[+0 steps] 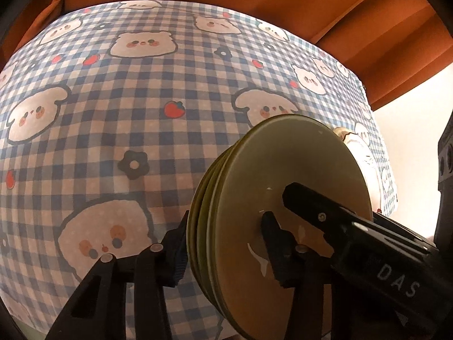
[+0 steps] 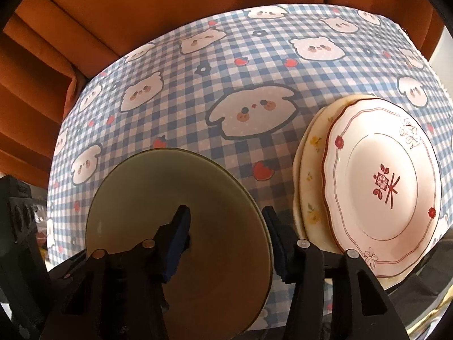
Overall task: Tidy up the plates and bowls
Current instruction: 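Grip the rim of the three stacked bowls with both tools and lift, then carry the bowl stack with both tools over the plate stack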
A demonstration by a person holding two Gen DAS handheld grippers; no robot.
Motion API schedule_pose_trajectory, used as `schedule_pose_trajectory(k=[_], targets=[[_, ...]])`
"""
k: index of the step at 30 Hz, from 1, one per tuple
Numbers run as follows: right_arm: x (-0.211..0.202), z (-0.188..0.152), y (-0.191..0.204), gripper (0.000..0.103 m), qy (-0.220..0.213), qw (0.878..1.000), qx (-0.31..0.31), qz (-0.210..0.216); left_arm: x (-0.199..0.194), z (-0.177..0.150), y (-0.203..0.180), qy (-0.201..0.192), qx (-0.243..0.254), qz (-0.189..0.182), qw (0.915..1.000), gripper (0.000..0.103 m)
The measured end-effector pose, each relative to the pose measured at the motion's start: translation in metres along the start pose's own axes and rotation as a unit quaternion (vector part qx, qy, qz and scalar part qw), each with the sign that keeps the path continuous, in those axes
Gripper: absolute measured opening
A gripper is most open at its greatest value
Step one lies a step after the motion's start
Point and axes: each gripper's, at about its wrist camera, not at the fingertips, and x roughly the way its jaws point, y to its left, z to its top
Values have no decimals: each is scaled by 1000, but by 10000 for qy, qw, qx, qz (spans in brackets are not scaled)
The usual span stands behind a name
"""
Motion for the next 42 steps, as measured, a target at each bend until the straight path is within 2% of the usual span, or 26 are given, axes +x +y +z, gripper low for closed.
schedule_pose_trajectory(k=[4, 7, 15, 23, 31, 42], targets=[[10, 0, -11, 46, 151, 9992, 296, 244, 1, 2, -2, 13, 110, 66, 9999, 50], [15, -2, -18, 46, 237, 9974, 479, 479, 1, 3, -2, 31, 140, 122, 9998, 51], [16, 0, -20, 44, 206, 9969, 290, 708, 4, 3, -13, -18, 288, 516, 9982, 51], [11, -2, -26, 44, 295, 9955, 174, 883, -3, -2, -21, 17, 153, 849, 9963, 49], [-11, 5, -31, 44, 209, 9954, 69, 932, -22, -1, -41, -152, 75, 848, 9963, 49], [-48, 23, -50, 44, -14, 9946, -270, 998, -36, 1, -83, -576, -86, 837, 9948, 49]])
